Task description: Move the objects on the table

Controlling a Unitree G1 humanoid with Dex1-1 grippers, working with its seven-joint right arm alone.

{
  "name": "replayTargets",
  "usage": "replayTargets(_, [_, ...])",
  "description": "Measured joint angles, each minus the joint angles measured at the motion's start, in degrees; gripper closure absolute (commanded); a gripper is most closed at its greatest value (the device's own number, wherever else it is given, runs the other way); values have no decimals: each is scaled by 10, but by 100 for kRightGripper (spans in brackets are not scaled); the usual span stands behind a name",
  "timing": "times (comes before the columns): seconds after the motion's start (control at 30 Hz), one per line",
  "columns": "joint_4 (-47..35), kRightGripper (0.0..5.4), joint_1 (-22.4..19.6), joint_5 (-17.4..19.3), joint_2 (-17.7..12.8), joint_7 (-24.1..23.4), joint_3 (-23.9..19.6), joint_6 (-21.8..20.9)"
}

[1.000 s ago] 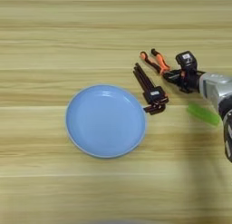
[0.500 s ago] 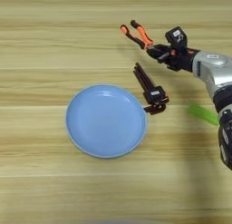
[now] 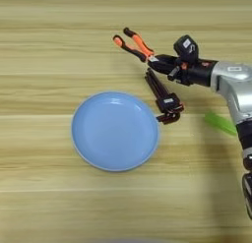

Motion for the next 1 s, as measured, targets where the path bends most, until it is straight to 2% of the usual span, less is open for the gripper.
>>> replayTargets(0.1, [-75,453,6,19,-15,15,1,20])
replayTargets(0.43, [-190,453,44,66,-36,45,17,66])
replayTargets(0.73, [-246,453,80,90,-57,76,44,69])
replayTargets(1.0, [-253,453,96,94,-67,104,84,68])
